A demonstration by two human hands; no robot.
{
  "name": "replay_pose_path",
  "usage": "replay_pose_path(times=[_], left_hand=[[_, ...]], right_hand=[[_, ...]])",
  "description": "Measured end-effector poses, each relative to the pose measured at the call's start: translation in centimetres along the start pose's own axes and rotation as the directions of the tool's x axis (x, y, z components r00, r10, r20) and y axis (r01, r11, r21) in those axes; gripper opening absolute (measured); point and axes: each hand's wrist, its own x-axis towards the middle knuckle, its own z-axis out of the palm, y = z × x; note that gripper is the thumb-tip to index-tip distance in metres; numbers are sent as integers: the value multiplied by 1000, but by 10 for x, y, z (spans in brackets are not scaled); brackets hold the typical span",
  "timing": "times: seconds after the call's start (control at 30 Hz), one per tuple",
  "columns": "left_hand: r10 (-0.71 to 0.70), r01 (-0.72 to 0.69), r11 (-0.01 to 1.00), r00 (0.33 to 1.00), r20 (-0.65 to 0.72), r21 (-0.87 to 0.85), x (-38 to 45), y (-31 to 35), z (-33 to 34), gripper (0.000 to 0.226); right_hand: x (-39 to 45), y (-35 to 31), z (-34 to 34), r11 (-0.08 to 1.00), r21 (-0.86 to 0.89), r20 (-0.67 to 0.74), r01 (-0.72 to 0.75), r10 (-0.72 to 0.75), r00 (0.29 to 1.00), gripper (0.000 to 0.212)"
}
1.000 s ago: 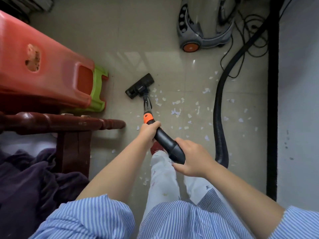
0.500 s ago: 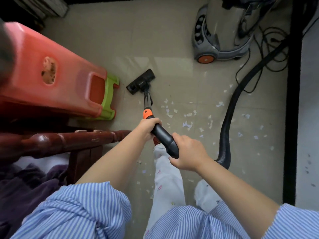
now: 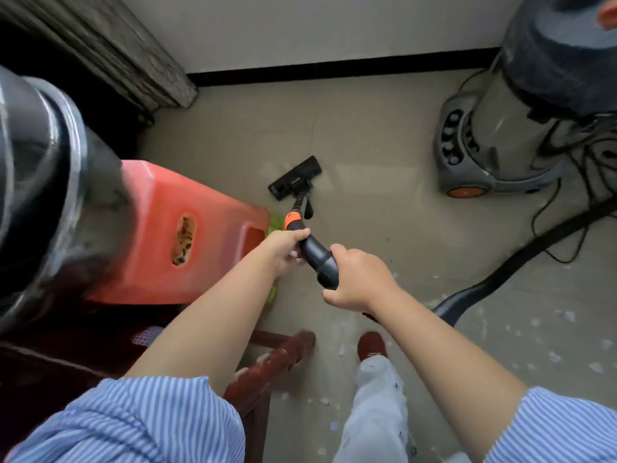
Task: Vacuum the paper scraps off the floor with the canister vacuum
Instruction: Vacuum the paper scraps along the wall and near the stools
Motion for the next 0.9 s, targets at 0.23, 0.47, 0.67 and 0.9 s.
replay_pose_path(times=[0.23, 0.47, 0.67, 0.9], left_hand=[[11, 1, 981, 998, 61, -192, 10, 40, 18, 20], [-19, 23, 972, 1000, 19, -232, 10, 49, 42, 24], [-77, 87, 972, 996, 53, -217, 0, 17, 88, 25], [-129, 149, 971, 985, 112, -188, -44, -9, 166, 20]], right_hand=[[30, 11, -44, 999, -38, 32, -12, 13, 999, 44], [32, 16, -64, 996, 16, 145, -89, 86, 986, 43], [-6, 61, -66, 990, -43, 214, -135, 141, 967, 46], [-80, 113, -127, 979, -165, 144, -122, 146, 979, 44]])
